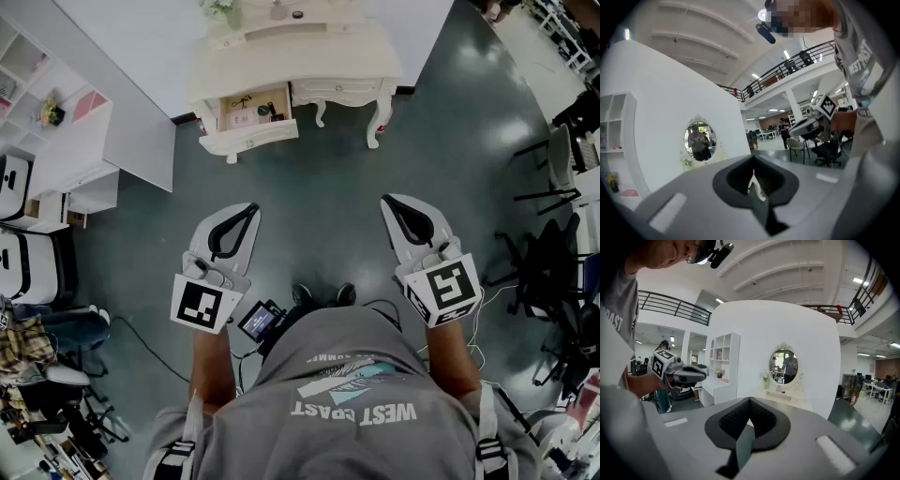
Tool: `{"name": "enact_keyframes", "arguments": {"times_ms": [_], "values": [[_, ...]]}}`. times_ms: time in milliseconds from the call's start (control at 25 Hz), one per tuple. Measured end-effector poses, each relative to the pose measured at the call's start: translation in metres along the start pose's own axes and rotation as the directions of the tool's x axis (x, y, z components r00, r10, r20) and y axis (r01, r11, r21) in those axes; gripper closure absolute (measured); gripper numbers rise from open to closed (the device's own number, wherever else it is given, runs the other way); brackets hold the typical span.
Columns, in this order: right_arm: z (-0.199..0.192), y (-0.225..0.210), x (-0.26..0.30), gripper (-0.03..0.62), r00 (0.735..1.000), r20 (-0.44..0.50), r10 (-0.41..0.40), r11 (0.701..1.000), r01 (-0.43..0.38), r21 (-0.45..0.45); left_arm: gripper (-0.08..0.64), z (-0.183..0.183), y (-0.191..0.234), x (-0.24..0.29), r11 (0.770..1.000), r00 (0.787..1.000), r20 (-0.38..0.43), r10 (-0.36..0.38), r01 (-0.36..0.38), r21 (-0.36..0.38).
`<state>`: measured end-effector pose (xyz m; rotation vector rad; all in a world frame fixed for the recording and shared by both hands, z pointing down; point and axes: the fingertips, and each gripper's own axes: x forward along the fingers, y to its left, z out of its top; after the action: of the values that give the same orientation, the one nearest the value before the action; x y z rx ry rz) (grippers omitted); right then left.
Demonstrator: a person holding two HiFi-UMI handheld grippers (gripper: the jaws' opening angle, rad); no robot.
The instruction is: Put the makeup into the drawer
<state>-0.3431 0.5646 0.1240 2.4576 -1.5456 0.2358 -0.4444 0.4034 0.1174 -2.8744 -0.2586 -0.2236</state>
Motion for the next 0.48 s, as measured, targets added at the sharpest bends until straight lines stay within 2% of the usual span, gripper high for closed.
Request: {"name": "enact_keyframes", "arguments": {"times_ms": [480], "values": [[0.014,0.042,0.024,0.592,1.0,-0.002,-0.014,1.0,0.014,-0.014,0.558,-0.016,0.039,-0.036,1.0,1.0,0.012,-0.001,0.001,0.007]]}}
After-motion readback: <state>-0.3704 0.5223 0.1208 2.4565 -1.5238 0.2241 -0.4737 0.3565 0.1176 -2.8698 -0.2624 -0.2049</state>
